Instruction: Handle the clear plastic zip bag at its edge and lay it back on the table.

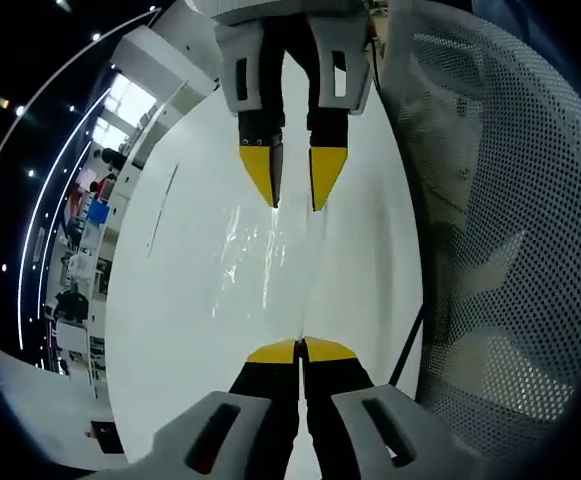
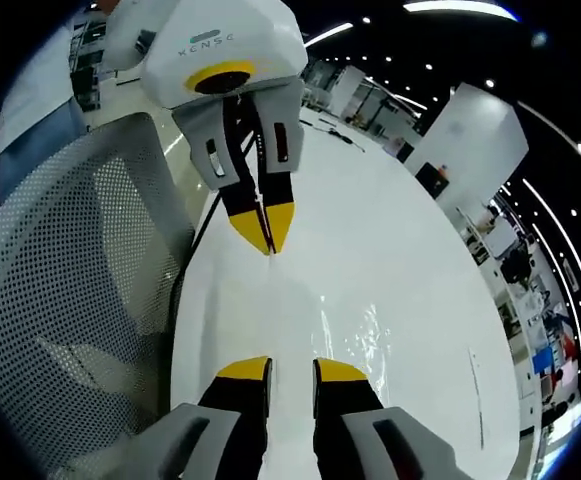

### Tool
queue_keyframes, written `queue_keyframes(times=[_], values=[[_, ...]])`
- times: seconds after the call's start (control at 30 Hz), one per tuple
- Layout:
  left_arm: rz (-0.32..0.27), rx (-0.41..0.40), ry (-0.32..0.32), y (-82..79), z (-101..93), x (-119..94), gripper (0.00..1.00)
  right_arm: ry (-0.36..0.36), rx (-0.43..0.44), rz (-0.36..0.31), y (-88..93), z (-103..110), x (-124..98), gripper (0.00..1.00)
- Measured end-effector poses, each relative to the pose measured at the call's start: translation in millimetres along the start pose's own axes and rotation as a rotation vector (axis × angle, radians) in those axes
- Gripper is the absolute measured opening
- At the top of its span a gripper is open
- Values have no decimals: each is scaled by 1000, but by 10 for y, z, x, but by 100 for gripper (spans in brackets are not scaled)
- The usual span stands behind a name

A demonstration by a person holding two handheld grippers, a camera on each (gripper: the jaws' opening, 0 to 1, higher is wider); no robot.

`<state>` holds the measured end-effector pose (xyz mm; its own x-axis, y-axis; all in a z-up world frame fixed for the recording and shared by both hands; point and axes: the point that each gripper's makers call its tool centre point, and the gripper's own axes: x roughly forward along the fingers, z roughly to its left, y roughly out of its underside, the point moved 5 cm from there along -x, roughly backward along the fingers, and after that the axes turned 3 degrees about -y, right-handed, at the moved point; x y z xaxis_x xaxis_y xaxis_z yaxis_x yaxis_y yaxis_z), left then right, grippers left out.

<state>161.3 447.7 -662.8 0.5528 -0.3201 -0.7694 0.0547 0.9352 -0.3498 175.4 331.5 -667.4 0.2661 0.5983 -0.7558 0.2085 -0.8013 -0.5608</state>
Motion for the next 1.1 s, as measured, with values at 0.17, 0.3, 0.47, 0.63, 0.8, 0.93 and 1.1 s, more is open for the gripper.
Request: queue_keyframes(times=[0.17,0.3,0.47,0.63,0.8,0.93,1.1], values=[[-1,1,-2,2,-6,-11,0,-9,7,22,34,13,70,12],[-1,-3,-2,9,-11,-18,0,-20,26,24,39,42,103,9],[-3,-7,-1,14,-26,-27,0,-47,50,25,53,106,158,1],[-13,2,12,24,-46,-30,0,-59,68,28,59,143,185,0],[-16,43,14,29,-40,-23,0,-56,88,24,63,119,192,0],[-21,53,11,38,-23,-16,6,-45,138,25,90,71,198,0],[-46,30,-22,28,27,-59,16,-25,195,22,106,35,190,0]])
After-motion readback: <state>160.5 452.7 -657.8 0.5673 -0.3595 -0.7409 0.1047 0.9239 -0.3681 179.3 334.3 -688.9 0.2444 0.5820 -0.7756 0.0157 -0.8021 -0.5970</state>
